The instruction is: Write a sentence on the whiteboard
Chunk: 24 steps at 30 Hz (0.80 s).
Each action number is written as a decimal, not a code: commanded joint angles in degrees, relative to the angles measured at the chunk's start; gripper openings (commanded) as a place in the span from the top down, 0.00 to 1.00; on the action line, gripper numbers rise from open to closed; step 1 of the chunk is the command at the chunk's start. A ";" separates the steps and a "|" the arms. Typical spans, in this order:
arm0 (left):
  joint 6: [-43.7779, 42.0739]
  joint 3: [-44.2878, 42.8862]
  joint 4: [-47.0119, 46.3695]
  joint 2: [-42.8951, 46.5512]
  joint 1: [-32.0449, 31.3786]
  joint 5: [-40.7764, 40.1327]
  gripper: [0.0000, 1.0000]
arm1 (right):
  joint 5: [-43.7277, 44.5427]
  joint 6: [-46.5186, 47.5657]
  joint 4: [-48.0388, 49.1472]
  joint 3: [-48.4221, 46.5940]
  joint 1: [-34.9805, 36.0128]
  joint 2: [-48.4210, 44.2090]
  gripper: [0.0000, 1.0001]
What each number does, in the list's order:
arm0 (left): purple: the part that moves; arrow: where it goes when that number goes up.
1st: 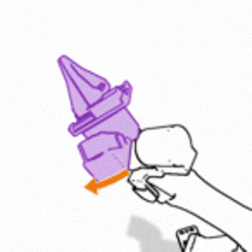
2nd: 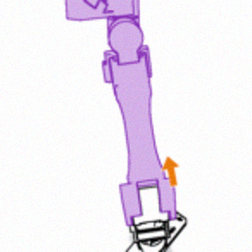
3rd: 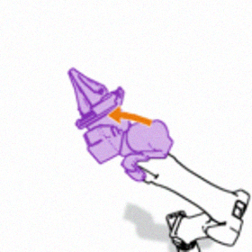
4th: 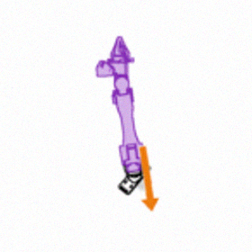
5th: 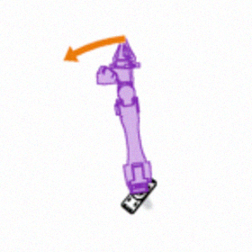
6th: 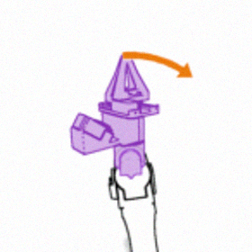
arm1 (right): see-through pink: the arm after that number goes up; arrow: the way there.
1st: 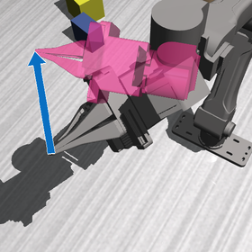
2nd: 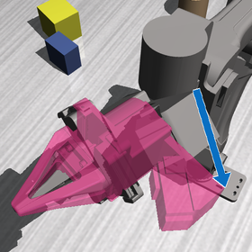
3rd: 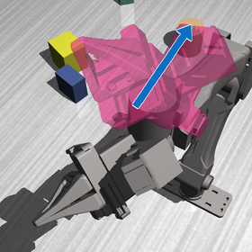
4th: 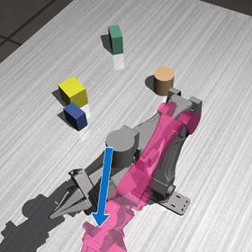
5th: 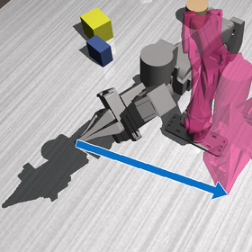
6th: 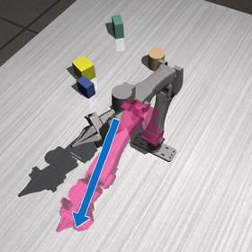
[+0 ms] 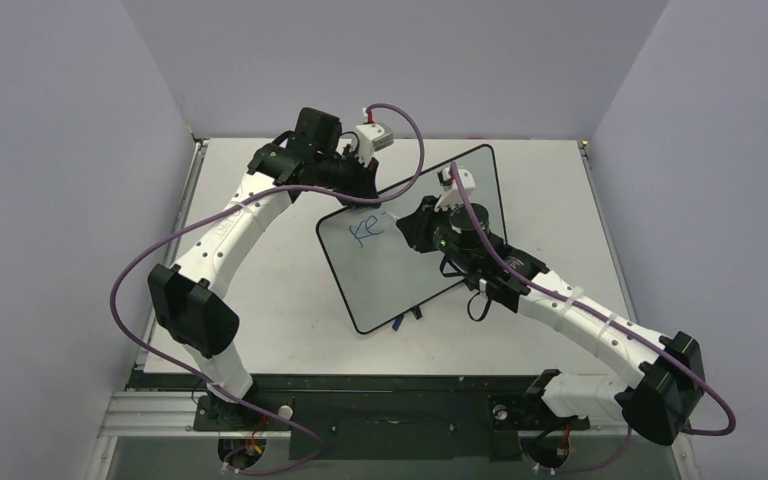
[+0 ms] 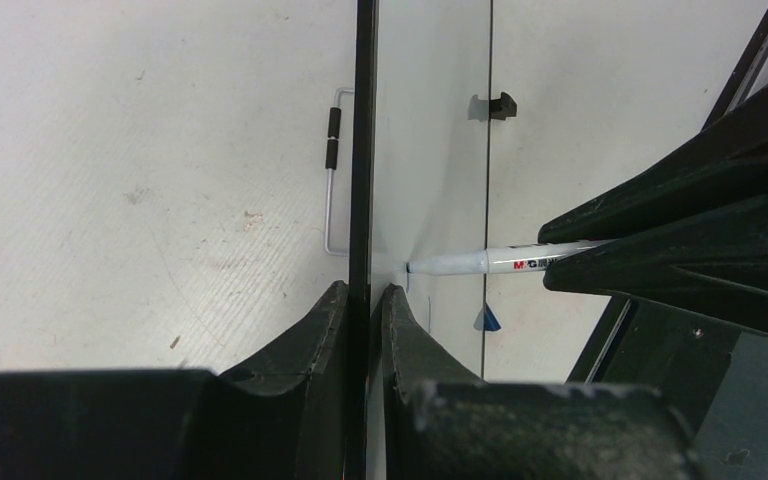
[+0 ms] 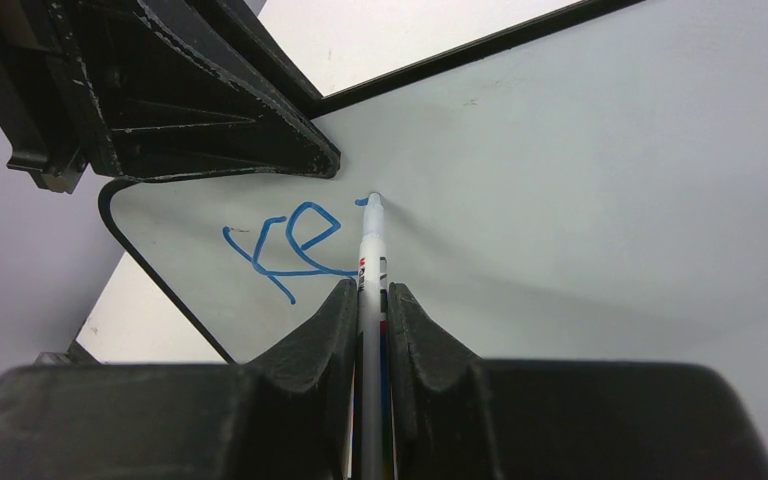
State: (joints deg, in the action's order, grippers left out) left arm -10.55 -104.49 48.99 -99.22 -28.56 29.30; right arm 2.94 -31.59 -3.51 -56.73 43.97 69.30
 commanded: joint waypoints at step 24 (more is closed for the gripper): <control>-2.78 -0.01 -0.74 2.13 -0.54 -6.39 1.00 | -2.37 -0.40 2.98 -3.01 -0.27 2.27 1.00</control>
State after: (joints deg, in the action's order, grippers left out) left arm -10.55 -104.49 49.06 -99.22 -28.67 28.58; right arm 1.02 -31.86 -3.07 -57.80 43.51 70.19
